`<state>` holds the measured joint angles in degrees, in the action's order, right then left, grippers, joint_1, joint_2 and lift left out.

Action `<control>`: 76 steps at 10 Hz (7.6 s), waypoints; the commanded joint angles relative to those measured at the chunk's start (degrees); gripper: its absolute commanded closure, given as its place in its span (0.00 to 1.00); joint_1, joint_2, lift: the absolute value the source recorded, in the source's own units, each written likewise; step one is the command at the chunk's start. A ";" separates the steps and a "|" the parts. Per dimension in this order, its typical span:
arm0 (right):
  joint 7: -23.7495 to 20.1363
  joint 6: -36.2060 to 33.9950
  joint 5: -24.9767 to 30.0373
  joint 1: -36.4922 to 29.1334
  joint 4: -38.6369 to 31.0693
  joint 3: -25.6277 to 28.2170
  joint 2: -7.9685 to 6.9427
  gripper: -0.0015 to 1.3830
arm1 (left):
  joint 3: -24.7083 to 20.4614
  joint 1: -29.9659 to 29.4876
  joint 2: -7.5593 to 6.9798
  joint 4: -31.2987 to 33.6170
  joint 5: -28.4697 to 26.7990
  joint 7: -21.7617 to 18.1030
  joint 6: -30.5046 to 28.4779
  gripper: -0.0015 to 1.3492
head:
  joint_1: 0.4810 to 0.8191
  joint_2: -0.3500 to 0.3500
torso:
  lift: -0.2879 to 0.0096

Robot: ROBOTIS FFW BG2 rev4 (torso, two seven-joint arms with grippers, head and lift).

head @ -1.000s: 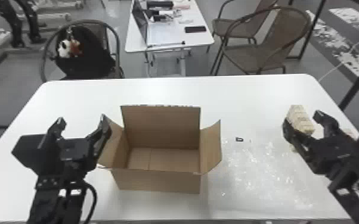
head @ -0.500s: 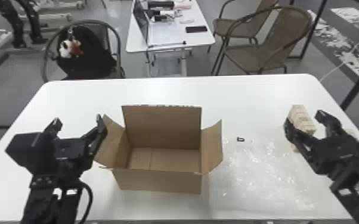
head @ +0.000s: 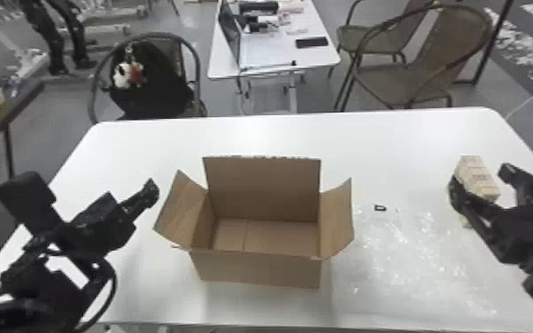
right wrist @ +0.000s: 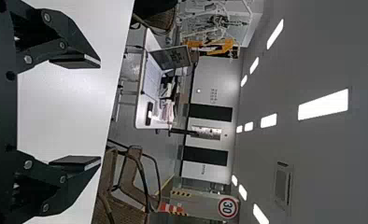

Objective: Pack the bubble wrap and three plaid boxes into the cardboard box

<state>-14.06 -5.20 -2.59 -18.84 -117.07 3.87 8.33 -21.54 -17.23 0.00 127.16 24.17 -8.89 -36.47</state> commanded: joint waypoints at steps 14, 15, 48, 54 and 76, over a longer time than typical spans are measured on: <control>0.00 2.03 0.13 -0.06 1.14 -0.26 -0.07 0.38 | -2.10 3.08 0.15 2.21 9.14 -1.39 -16.62 0.90 | 0.63 0.60 | 0.47; 0.09 2.03 0.13 -0.06 1.14 -0.26 -0.07 0.38 | -2.19 3.08 0.15 2.39 8.96 -1.30 -16.62 0.90 | 0.63 0.60 | 0.47; 13.97 -61.25 -46.10 17.61 -2.11 -2.81 10.12 0.82 | -1.93 1.94 0.15 2.92 6.24 -1.48 -13.45 0.90 | 0.63 0.78 | 0.47; 14.50 -66.87 -66.50 32.99 -6.68 1.67 11.97 0.82 | -0.17 2.91 0.15 2.92 4.75 -0.33 -14.42 0.90 | 0.63 0.79 | 0.47; 27.77 -40.86 -99.10 24.37 9.41 -15.56 1.77 0.77 | 4.58 2.64 0.15 2.92 7.56 7.93 -13.54 0.90 | 0.59 0.97 | 0.47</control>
<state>13.71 -44.08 -100.33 5.07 -109.03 -11.72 10.64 -16.88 -14.54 0.00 130.08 31.67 -0.96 -50.06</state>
